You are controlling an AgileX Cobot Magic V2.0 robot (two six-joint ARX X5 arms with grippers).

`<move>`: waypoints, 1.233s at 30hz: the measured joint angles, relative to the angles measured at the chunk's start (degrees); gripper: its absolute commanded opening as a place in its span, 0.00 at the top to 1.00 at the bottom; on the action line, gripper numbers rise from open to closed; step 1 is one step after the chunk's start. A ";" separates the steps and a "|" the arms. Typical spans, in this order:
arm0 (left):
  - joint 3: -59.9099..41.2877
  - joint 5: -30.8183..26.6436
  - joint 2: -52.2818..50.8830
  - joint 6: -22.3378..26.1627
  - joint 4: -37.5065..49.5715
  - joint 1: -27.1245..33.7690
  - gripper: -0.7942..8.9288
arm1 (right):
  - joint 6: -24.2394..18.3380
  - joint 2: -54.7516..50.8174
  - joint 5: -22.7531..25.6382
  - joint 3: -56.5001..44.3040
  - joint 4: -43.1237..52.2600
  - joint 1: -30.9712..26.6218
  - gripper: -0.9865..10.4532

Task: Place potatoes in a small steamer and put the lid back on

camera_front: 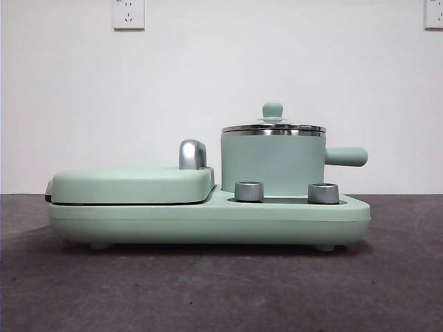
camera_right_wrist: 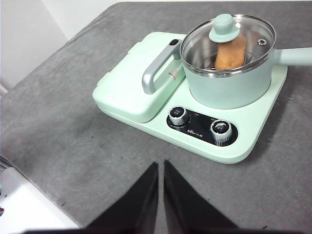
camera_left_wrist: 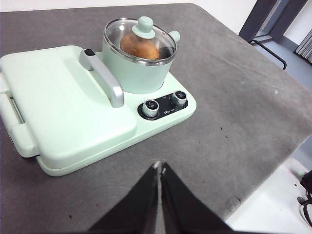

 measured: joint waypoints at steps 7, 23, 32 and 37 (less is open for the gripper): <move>0.00 -0.02 0.00 -0.39 0.20 0.00 0.91 | 0.00 0.00 0.00 0.00 0.00 0.00 0.90; -33.44 2.19 -14.29 2.12 32.46 29.79 0.91 | 0.00 0.02 0.00 0.00 0.26 0.00 0.90; -51.74 -3.26 -25.11 3.43 37.99 34.77 0.91 | 0.00 0.02 0.02 0.00 0.35 0.00 0.90; -53.99 -3.30 -27.80 3.91 40.11 34.77 0.91 | 0.00 0.00 0.00 0.00 0.37 0.00 0.90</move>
